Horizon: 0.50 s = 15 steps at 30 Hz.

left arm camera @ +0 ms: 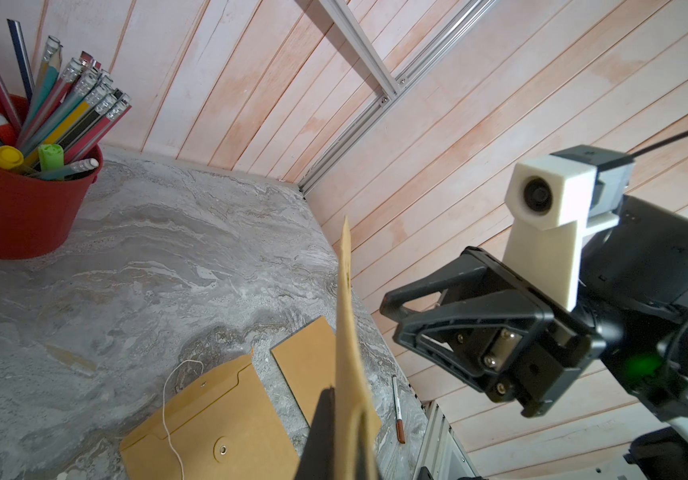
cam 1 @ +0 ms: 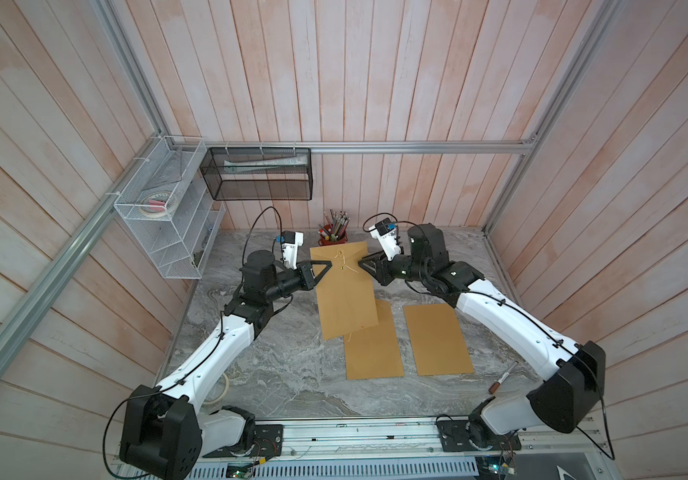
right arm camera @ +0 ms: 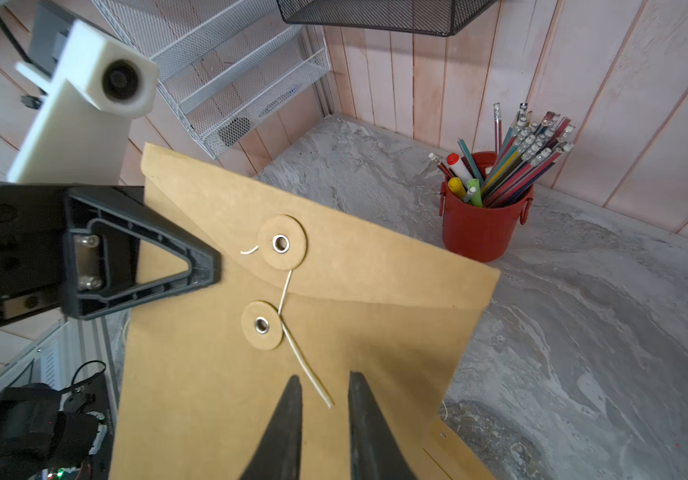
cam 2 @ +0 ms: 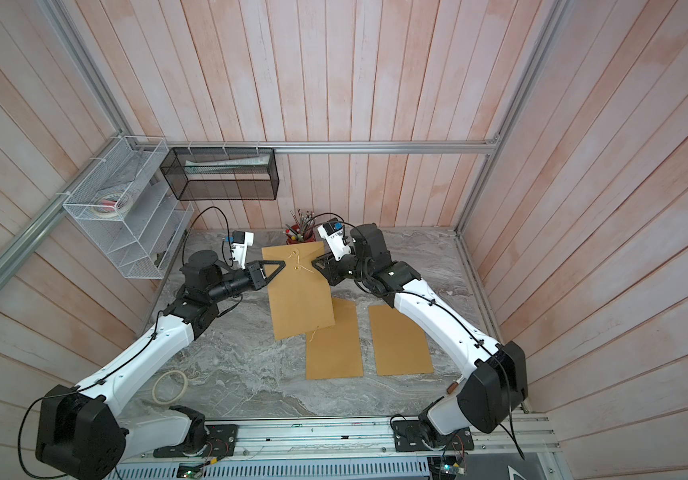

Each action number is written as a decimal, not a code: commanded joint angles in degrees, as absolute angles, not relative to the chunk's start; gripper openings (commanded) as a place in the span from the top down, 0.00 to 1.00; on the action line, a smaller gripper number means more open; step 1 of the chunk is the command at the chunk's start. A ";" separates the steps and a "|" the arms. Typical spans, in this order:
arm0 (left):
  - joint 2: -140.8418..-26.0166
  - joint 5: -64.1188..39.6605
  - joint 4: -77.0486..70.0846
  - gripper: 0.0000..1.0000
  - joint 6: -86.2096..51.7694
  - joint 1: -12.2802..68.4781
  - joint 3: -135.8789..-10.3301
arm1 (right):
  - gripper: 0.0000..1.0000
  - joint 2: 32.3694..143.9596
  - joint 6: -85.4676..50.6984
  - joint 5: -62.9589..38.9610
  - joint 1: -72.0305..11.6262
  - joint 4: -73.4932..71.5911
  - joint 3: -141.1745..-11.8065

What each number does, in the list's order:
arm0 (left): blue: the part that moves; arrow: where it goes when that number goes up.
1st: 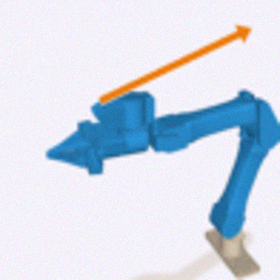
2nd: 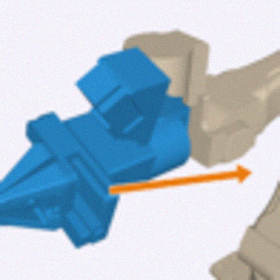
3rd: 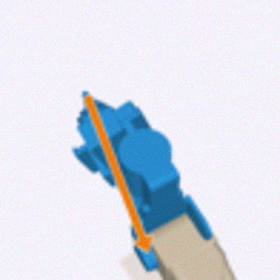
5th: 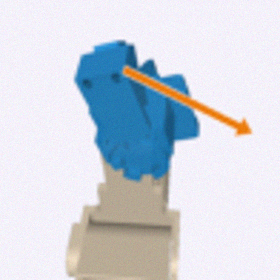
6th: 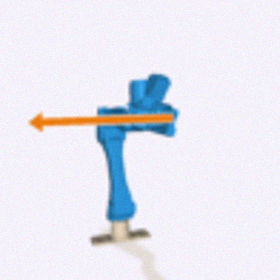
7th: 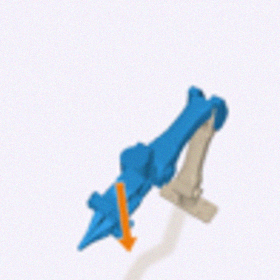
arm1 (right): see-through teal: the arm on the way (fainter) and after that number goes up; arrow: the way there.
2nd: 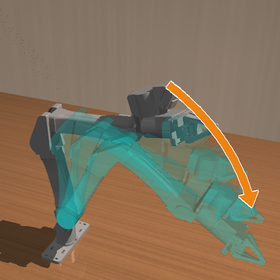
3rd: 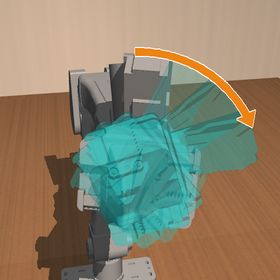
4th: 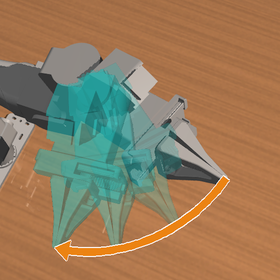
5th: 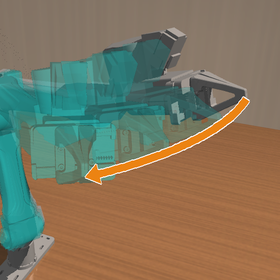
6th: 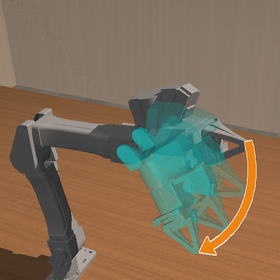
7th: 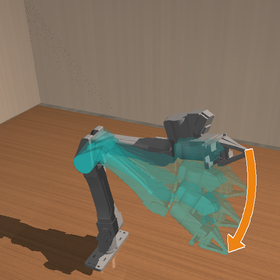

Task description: Open the file bag

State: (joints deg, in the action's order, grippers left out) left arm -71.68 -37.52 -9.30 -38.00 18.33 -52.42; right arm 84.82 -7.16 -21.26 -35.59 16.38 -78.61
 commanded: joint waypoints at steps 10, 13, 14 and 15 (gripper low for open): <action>-72.16 -37.79 -5.54 1.00 -36.12 18.54 -55.27 | 0.73 88.53 -2.20 -12.71 -39.02 21.95 -81.58; -72.38 -37.88 -5.45 1.00 -36.04 18.63 -55.27 | 0.72 88.33 -2.37 -12.66 -39.34 21.87 -81.39; -72.42 -37.88 -5.45 1.00 -36.04 18.63 -55.27 | 0.72 88.13 -2.46 -12.58 -39.42 21.84 -81.42; -72.51 -37.92 -5.45 1.00 -36.04 18.63 -55.29 | 0.72 88.06 -2.46 -12.49 -39.42 21.88 -81.51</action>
